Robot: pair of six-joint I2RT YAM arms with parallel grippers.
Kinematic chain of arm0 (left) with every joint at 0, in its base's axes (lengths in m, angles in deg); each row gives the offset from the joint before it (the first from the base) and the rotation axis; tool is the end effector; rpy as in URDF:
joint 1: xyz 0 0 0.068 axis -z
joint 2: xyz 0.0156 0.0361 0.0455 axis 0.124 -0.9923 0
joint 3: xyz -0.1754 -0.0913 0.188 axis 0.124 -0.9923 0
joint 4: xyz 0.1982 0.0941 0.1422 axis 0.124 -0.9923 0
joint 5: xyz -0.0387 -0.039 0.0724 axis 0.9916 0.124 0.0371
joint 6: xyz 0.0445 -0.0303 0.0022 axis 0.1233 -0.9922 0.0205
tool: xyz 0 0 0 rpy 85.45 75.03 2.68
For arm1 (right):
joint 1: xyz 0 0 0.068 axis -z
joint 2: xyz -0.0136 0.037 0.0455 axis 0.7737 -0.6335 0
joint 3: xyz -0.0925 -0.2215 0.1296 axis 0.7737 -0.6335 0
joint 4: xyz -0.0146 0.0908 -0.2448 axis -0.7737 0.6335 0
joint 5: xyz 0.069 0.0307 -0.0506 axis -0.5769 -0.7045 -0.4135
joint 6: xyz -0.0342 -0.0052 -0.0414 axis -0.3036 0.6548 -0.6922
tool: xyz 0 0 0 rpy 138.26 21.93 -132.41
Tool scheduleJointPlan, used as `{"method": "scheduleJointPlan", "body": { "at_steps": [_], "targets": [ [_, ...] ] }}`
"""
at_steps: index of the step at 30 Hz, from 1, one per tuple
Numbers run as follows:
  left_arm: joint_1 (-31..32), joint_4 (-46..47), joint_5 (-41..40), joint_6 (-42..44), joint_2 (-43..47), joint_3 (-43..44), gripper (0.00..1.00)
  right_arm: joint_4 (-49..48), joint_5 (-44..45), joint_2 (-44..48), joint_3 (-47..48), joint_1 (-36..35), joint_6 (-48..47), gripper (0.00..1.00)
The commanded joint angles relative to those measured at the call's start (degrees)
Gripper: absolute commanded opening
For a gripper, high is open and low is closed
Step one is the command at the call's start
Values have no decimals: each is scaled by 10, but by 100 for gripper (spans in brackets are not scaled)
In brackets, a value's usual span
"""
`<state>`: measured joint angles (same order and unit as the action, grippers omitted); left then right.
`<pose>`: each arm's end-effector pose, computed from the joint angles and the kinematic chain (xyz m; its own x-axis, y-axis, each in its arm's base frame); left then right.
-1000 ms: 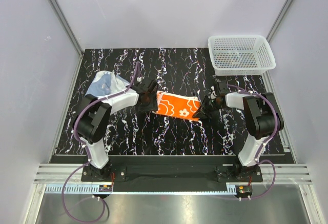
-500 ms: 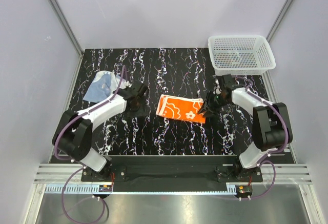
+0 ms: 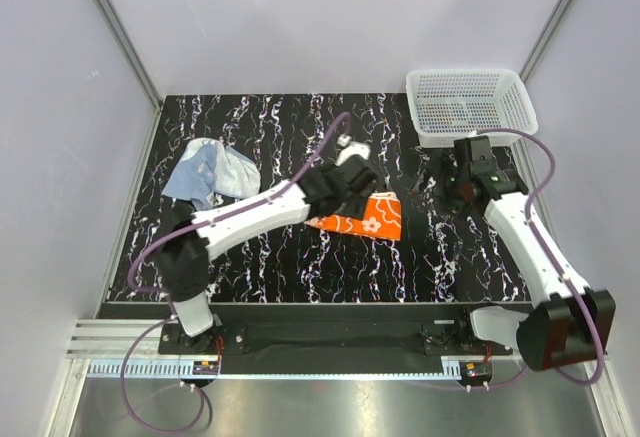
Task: Roll the towels
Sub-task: Fold the towel, then roll the towel
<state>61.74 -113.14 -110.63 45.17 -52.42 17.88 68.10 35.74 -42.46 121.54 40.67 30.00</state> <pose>0.2242 -0.2930 0.2859 -0.7417 0.1940 -0.6420 0.2855 0.9575 -0.0404 0.2488 0.0471 0.2887 -0.7900 0.4232 -0.4437 0.2628 0.8875 0.3786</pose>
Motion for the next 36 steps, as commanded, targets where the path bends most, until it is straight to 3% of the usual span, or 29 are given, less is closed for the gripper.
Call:
{"method": "scheduleJointPlan", "body": {
  "at_steps": [1, 8, 13, 20, 24, 36],
  "targets": [
    [41, 31, -28, 26, -68, 83, 69, 45, 130, 69, 2, 4, 64, 98],
    [63, 49, 28, 27, -213, 225, 65, 93, 234, 230, -15, 4, 123, 97],
    [80, 65, 60, 30, -270, 265, 64, 72, 218, 346, -43, 4, 126, 92],
    [92, 43, 83, 21, -340, 330, 61, 79, 168, 360, -59, 4, 139, 88],
    [100, 46, 80, 19, -348, 325, 58, 55, 163, 400, -76, 4, 140, 86],
    [101, 8, 45, -12, -387, 323, 51, 43, 127, 363, -74, 4, 125, 86]
  ]
}}
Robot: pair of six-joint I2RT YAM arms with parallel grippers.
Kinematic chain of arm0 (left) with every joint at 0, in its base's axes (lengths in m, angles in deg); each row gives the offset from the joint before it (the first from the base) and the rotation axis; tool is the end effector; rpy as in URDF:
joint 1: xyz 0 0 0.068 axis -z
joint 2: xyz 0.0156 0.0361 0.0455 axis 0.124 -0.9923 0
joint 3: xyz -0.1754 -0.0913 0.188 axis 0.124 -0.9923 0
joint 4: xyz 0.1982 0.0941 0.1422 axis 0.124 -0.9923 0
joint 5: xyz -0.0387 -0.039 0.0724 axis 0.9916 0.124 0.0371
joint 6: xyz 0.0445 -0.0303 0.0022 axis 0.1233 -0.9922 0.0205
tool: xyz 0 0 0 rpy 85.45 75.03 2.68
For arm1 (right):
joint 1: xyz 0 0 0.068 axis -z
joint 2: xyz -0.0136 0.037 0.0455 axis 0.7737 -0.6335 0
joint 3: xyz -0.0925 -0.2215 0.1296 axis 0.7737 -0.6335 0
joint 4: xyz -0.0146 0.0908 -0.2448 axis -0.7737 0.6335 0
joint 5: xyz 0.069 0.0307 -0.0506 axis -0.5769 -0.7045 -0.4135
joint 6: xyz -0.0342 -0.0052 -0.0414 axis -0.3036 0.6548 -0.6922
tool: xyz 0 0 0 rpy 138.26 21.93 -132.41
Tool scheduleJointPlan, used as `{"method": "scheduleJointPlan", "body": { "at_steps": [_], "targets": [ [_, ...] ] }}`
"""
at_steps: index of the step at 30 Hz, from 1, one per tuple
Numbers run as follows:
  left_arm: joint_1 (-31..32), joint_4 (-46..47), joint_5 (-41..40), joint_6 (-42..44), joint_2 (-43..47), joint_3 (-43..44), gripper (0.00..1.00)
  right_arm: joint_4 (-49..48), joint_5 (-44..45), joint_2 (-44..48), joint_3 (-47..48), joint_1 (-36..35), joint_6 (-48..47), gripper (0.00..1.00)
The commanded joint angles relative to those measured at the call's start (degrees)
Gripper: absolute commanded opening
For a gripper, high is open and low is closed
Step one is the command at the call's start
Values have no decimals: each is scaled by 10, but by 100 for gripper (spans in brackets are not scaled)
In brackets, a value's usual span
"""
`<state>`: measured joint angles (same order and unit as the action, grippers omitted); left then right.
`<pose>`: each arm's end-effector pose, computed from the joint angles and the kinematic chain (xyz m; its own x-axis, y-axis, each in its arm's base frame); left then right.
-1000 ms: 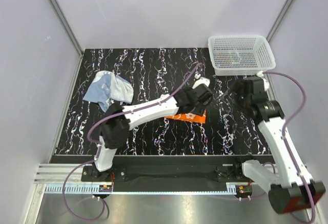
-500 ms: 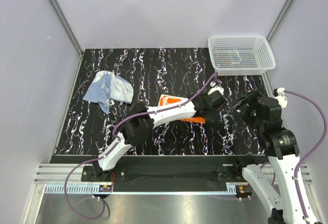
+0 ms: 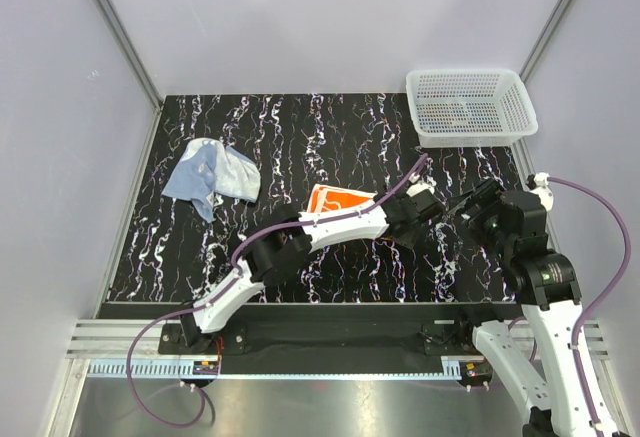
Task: Roll the towels
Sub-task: Roll the towel
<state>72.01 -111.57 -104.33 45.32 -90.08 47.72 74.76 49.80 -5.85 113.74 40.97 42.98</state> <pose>0.2246 -0.4571 0.1679 -0.7501 0.4013 -0.5257 0.4979 0.8658 -0.0496 0.1101 0.0131 0.3406 -0.3859 0.6634 -0.6410 0.3631 0.7480 0.5555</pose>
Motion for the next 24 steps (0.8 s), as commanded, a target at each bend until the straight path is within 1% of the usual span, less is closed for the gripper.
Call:
{"method": "scheduleJointPlan", "body": {
  "at_steps": [1, 4, 5, 6, 7, 8, 9, 11, 12, 14, 15, 16, 17, 18, 19, 20, 21, 22, 24],
  "targets": [
    [-2, -6, -21, -16, -11, 22, 47, -23, -15, -4, 5, 1, -7, 86],
    [-8, 9, -15, -13, -7, 2, 36, -27, -22, -8, 2, 0, -9, 86],
    [-11, 14, -15, -13, -4, -12, 28, -28, -23, -10, 1, 1, -9, 86],
    [-13, 19, -15, -12, 5, -20, 25, -30, -29, -11, -3, 1, -9, 86],
    [-15, 28, -14, -13, 9, -27, 19, -35, -31, -11, -5, 1, -8, 86],
    [-20, 32, -9, -11, 14, -35, 10, -37, -35, -11, -7, 1, -7, 86],
    [-23, 33, -8, -8, 19, -47, 5, -41, -37, -15, -11, 1, -5, 85],
    [-27, 25, -11, -6, 38, -60, 0, -58, -49, -18, -23, 0, -3, 86],
    [-27, 28, -15, -6, 49, -90, 0, -70, -69, -28, -36, 0, -2, 86],
    [-29, 57, -14, -14, 101, -145, 0, -96, -90, -46, -48, 0, -2, 86],
    [-31, 72, -8, -20, 123, -171, 0, -104, -114, -70, -62, 0, 1, 86],
    [-34, 100, -3, -34, 143, -229, 0, -118, -122, -82, -69, 1, 3, 86],
    [-39, 113, 8, -41, 178, -252, 0, -126, -126, -104, -77, 0, 6, 87],
    [-41, 124, 14, -48, 193, -277, 0, -139, -137, -112, -102, 0, 14, 87],
    [-43, 142, 25, -58, 203, -310, 0, -174, -145, -119, -116, 0, 19, 87],
    [-46, 149, 28, -61, 223, -325, 0, -193, -155, -127, -129, 0, 25, 87],
    [-47, 154, 32, -63, 228, -334, 0, -210, -174, -147, -152, 0, 33, 86],
    [-47, 159, 36, -65, 232, -340, 0, -251, -188, -160, -163, 0, 37, 86],
    [-47, 163, 40, -65, 239, -354, 0, -283, -223, -210, -182, 0, 46, 84]
  ]
}}
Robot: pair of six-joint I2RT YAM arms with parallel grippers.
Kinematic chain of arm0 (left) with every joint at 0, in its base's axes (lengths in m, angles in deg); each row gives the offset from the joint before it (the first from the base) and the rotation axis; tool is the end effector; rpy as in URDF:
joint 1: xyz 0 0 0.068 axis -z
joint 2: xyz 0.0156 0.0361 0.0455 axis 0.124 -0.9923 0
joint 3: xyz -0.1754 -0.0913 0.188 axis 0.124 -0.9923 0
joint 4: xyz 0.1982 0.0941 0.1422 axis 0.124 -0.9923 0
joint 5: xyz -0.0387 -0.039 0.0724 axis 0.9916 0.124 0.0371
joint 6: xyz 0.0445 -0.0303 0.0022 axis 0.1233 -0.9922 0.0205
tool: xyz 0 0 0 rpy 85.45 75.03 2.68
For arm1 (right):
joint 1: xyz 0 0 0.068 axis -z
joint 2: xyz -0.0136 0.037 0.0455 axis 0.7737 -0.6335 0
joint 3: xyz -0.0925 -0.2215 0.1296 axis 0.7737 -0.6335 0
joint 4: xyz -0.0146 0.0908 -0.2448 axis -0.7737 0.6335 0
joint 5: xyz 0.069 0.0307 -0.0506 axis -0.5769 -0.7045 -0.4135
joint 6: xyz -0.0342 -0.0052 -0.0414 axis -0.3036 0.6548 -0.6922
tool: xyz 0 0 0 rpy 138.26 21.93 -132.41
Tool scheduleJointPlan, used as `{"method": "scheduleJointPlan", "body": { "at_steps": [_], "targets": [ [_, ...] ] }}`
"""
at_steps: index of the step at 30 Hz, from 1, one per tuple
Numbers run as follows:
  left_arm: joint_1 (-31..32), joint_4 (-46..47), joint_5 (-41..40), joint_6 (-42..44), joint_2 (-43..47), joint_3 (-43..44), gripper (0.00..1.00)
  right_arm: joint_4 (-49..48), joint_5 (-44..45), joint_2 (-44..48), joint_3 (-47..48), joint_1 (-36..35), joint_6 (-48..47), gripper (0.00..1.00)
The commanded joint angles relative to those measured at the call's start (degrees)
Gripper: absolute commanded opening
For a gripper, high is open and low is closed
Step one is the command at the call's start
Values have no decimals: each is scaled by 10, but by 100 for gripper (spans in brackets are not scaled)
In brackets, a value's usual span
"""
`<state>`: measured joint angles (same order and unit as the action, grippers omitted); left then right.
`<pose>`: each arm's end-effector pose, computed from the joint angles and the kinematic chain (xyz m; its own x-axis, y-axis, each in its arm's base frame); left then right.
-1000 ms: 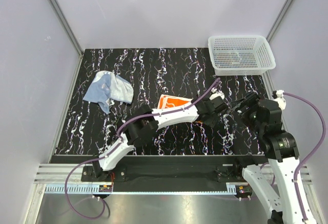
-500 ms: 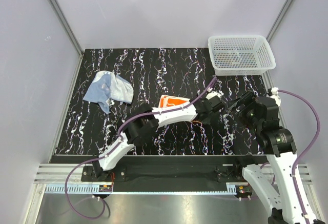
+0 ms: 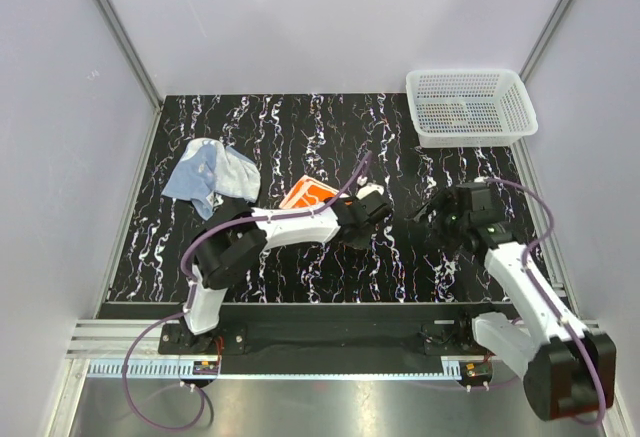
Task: Roll the towels
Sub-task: Roll the towel
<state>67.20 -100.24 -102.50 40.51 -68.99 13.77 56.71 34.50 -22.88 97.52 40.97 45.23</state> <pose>0.2134 -0.3542 0.1670 -0.8290 0.2766 -0.4862 0.3666 0.9251 -0.0988 0.1811 0.0349 0.2355 -0.6571 0.6491 -0.3833 0.3941 0.7292 0.5594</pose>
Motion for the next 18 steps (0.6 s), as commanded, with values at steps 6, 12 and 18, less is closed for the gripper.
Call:
{"method": "scheduleJointPlan", "body": {
  "at_steps": [6, 12, 18],
  "targets": [
    [0, 70, 33, -29, 44, -45, 0, -248, -144, -167, -43, -17, 44, 81],
    [-1, 88, 44, -25, 60, -50, 0, -310, -143, -239, -23, -50, 56, 80],
    [-5, 90, 51, -25, 79, -52, 0, -353, -133, -317, -3, -85, 65, 69]
  ]
}}
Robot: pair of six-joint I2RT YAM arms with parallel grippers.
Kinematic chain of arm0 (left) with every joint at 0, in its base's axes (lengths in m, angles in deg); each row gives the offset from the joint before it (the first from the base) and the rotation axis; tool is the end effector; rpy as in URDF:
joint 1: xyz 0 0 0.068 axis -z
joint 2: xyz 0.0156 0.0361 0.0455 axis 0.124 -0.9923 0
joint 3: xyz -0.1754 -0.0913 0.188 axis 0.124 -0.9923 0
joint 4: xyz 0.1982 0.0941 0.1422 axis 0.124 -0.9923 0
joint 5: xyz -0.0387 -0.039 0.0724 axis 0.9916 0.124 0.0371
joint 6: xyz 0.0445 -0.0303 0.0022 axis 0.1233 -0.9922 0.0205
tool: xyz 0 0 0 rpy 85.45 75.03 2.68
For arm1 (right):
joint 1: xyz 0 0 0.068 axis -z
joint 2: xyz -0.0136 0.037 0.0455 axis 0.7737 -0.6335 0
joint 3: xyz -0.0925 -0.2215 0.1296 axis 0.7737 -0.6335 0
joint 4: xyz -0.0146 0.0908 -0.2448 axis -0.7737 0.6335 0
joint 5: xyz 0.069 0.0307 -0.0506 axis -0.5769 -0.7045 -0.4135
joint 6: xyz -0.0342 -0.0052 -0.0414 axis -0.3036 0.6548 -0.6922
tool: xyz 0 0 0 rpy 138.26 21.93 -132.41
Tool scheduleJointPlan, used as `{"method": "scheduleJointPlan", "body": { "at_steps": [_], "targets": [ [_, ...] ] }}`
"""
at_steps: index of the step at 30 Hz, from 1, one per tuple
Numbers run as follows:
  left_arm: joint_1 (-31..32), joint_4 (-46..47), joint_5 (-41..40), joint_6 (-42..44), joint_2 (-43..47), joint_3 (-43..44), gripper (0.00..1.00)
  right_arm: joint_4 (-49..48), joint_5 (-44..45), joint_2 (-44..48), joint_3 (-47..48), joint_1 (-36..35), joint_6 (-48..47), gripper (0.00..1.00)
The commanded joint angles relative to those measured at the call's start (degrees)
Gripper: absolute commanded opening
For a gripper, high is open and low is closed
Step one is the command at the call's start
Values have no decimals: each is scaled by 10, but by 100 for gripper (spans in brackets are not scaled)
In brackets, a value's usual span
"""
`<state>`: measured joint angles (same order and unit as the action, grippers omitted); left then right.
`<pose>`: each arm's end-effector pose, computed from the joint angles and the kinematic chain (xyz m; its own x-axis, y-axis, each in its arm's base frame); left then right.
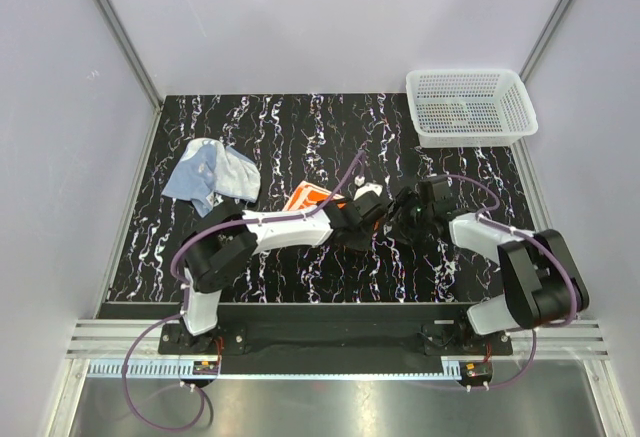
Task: Roll the towels
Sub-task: Roll the towel
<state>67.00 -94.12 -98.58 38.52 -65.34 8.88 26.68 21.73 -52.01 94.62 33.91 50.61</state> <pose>0.2080 -0.3466 0.1724 -0.8388 0.2184 -0.4987 0.3635 0.9066 -0.2143 0.2465 0.0864 0.1536 -0.8094 0.5599 -0.1773 0.3179 0.6715 0.6693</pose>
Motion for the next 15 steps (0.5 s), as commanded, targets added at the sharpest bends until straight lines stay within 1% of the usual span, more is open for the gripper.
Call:
{"method": "scheduleJointPlan", "body": {
  "at_steps": [1, 5, 10, 15],
  "targets": [
    [-3, 30, 12, -6, 47, -6, 0, -64, -7, -34, 26, -15, 12, 65],
    [-5, 36, 14, -9, 75, -20, 0, -78, -4, -68, 29, -17, 13, 56],
    [-6, 46, 24, -11, 99, -42, 0, -79, 9, -89, 45, -17, 3, 50],
    [-6, 58, 31, -15, 113, -66, 0, -85, 9, -113, 59, -17, -3, 40]
  ]
}}
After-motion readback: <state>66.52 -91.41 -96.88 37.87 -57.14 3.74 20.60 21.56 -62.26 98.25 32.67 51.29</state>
